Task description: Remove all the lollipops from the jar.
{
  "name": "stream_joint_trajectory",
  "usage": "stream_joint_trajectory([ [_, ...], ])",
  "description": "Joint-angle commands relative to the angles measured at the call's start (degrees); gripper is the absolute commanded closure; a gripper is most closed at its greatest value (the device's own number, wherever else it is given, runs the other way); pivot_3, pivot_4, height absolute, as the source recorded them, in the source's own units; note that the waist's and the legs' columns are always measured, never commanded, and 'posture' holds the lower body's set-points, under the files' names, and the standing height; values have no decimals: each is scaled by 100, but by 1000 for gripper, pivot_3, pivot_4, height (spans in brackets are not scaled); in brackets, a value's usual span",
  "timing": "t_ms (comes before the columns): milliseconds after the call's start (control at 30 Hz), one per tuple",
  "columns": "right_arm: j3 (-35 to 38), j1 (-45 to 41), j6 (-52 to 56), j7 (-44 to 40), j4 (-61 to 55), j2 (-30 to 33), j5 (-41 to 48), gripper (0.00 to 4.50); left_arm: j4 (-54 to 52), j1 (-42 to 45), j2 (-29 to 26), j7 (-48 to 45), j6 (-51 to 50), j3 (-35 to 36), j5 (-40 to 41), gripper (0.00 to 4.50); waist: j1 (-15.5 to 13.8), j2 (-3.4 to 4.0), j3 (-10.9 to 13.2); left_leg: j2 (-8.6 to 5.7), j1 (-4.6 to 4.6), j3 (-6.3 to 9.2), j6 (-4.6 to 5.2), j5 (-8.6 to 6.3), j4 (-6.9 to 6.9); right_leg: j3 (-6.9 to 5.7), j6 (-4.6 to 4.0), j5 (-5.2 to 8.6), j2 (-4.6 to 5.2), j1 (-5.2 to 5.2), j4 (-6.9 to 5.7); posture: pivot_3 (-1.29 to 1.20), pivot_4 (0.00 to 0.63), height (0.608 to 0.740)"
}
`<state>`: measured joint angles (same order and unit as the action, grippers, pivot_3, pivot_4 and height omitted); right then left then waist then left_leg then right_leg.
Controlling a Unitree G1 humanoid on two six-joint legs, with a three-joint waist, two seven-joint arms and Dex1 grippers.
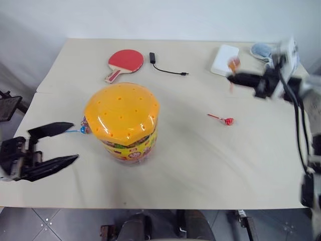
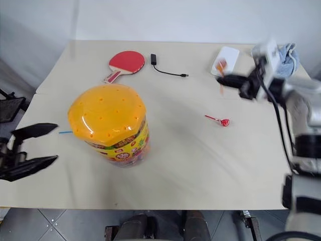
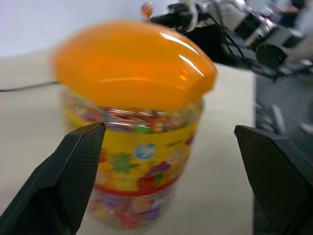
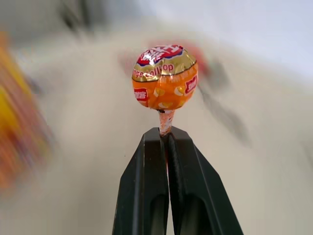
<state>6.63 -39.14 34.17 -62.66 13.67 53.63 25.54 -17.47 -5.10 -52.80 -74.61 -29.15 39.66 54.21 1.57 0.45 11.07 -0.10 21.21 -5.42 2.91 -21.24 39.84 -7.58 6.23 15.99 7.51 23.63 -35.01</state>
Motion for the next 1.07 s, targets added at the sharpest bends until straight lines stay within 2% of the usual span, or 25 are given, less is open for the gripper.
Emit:
stream_joint_trajectory([
  [33, 281, 1211, -756, -146, -319, 483, -459, 4456, 5, -56, -177, -378, 240, -146, -281, 0, 18, 9, 5, 2, 0, -11, -1, 0, -4, -4, 4, 5, -9, 4, 2, 0, 150, 740],
  [100, 259, 1820, -1259, -213, -315, 640, -739, 4456, 48, -104, -218, -528, 323, -212, -419, 0, 33, 14, 8, 9, -9, -42, -5, 3, -6, -9, 6, 6, -14, 10, -3, 0, 150, 740],
  [167, 451, 2247, -1237, 78, -272, 489, -736, 4456, 81, -90, -221, -604, 414, -282, -516, 0, 47, 14, 8, 12, -24, -59, -7, 7, -2, -1, 6, 6, -21, 9, -12, 0, 150, 740],
  [300, 520, 2381, -1259, 465, -80, 297, -842, 4456, 133, 105, -158, -520, 559, -354, -589, 0, 13, 14, 8, 14, -74, -73, -9, 7, 9, 34, 4, 6, 7, -22, -11, 0, 150, 740],
  [400, 517, 2438, -1255, 476, -28, 264, -838, 3790, 128, 205, -107, -290, 535, -304, -547, 0, -11, 14, 8, 17, -74, -64, -18, 1, 9, 76, 0, 7, 11, -16, -14, 0, 150, 740],
  [500, 599, 2471, -1268, 344, 15, 314, -768, 2756, 141, 169, -144, -138, 341, -206, -463, 0, -19, 15, 8, 21, -63, -51, -23, -3, -1, 63, -7, 11, 8, -12, -24, 0, 150, 740],
  [633, 908, 2605, -1986, -147, 227, 287, -558, 1342, 259, 94, -186, 194, -13, -15, -377, 0, -13, 14, 8, 20, -56, -52, -19, -2, 0, 54, -6, 11, 3, -13, -17, 0, 150, 740],
  [700, 1304, 2599, -2494, -588, 172, 55, -79, 573, 431, 96, -158, 367, -36, 63, -496, 0, -12, 14, 8, 21, -56, -51, -16, -1, 3, 53, -5, 10, 2, -16, -18, 0, 150, 740],
  [767, 1782, 2497, -2708, -1058, -62, -285, 679, 28, 704, -36, -133, 575, 227, 86, -980, 0, -2, 14, 8, 22, -61, -52, -16, -1, 11, 56, -5, 10, 1, -19, -17, 0, 150, 740],
  [900, 1809, 2624, -2275, -1196, -1119, -547, 1382, 28, 1454, -216, 55, 569, 1082, 121, -1617, 0, 12, 18, 7, 26, -75, -59, -19, -3, 5, 67, -7, 11, -1, -19, -27, 0, 150, 740],
  [967, 1452, 2920, -2354, -1445, -1779, -673, 1411, 28, 1741, -244, 272, 693, 1569, 166, -1853, 0, -7, 14, 5, 28, -76, -59, -19, -4, 1, 68, -9, 12, 1, -15, -39, 0, 150, 740],
  [1067, 1112, 3072, -2633, -1359, -2223, -994, 1244, 28, 1999, -262, 537, 1043, 2193, 175, -2249, 0, -19, -2, -3, 33, -75, -53, -24, -10, -6, 58, -12, 14, 1, -17, -32, 0, 150, 740],
])
